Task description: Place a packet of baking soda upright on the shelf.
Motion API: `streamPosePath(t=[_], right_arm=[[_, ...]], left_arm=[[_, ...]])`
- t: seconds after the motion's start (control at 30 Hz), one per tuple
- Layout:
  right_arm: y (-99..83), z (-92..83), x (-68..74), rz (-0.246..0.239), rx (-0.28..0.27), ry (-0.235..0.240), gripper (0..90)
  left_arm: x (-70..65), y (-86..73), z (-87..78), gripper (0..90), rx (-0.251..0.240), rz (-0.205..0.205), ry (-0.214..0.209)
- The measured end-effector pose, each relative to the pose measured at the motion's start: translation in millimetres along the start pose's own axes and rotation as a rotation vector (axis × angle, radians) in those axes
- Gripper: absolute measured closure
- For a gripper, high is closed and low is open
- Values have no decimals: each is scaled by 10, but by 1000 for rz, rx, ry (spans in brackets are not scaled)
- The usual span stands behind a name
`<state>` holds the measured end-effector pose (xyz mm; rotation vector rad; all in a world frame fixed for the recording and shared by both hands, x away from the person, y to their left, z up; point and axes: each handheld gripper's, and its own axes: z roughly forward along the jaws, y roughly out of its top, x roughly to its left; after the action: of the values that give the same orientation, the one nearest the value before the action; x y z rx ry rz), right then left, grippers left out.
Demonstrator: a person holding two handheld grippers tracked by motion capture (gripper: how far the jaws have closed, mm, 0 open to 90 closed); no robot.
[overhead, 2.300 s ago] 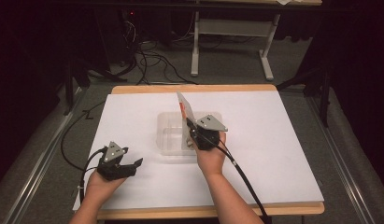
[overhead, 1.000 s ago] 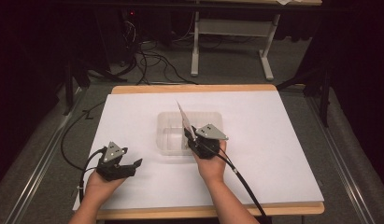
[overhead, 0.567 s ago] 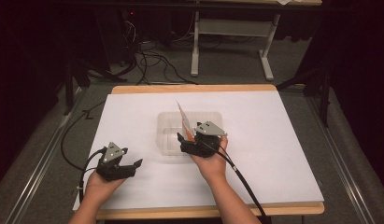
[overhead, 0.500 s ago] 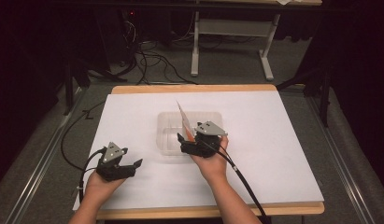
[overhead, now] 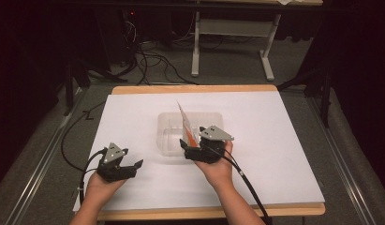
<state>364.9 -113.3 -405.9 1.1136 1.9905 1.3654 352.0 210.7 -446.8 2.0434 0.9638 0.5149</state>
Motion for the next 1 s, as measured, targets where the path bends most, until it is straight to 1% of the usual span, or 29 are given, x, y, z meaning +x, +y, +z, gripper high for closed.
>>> streamPosePath(t=[0.07,0.1,0.17,0.27,0.37,0.5,0.57,0.67,0.77,0.8,0.9,1.0], right_arm=[[-20,-48,13,0,8,6,156],[-33,-71,14,-8,5,13,158],[-70,-137,26,2,12,27,169],[-126,-247,11,-11,24,40,173],[-164,-379,-45,-14,26,43,180],[-191,-595,-178,-13,25,25,184],[-209,-717,-276,-16,24,-2,187],[-252,-900,-473,-12,23,-51,193],[-321,-1083,-689,-4,34,-114,198],[-356,-1159,-787,6,33,-136,203],[-436,-1324,-989,32,46,-188,208],[-555,-1503,-1171,57,39,-237,218]], left_arm=[[4,0,-2,272,1,-3,1],[7,-1,0,272,-2,-5,0],[17,0,0,272,-1,-9,-1],[26,-3,3,271,-5,-19,-3],[31,-2,-3,271,-7,-24,-3],[37,-6,-5,271,-11,-30,1],[43,-9,-6,271,-8,-32,1],[51,-13,-10,271,-6,-36,3],[56,-18,-15,271,-8,-45,2],[56,-19,-16,271,-7,-47,2],[59,-25,-11,271,-12,-61,1],[65,-31,-6,271,-6,-66,1]])
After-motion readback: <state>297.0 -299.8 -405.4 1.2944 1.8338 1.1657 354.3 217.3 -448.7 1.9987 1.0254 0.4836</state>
